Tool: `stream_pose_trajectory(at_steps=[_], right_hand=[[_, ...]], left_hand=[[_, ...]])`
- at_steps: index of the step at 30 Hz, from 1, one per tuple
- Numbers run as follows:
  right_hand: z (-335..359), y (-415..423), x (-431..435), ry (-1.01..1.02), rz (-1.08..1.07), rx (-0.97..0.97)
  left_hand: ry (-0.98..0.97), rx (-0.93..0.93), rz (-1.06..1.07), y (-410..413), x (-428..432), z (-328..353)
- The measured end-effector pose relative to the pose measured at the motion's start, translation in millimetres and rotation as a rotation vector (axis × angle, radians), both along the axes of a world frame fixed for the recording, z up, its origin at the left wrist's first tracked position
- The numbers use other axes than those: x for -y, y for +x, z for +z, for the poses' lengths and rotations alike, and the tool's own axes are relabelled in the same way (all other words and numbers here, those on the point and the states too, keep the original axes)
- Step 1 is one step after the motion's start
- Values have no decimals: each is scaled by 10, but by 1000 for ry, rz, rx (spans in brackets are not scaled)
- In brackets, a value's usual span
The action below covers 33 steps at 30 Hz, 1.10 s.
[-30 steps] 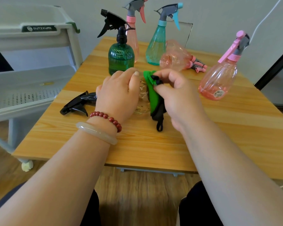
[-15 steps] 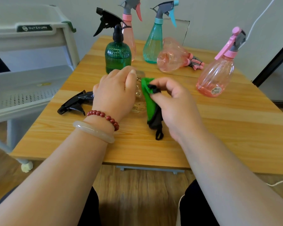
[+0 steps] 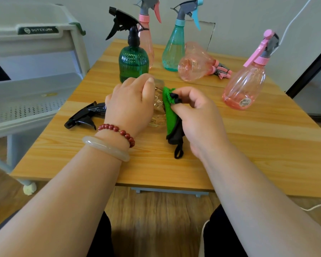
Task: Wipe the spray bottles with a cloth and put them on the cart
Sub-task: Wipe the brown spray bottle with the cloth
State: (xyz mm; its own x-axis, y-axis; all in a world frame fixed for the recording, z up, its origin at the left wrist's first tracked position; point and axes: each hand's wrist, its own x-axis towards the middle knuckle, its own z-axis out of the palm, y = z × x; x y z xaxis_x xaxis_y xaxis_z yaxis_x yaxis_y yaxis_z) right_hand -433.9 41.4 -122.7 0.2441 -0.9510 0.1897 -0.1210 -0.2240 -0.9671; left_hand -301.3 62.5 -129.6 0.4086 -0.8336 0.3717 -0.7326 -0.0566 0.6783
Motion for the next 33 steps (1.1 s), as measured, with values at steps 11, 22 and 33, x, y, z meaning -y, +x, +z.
stream_pose_trajectory(at_steps=[11,22,33], right_hand=[[-21,-27,-79,107,-33,-11],[50,119,133,134,-93,-49],[98,86,279,152,-68,-267]], left_hand=[[11,-7,4,-11,-15,6],[-6,-3,4,-10,-17,7],[2,13,1,-7,-17,12]])
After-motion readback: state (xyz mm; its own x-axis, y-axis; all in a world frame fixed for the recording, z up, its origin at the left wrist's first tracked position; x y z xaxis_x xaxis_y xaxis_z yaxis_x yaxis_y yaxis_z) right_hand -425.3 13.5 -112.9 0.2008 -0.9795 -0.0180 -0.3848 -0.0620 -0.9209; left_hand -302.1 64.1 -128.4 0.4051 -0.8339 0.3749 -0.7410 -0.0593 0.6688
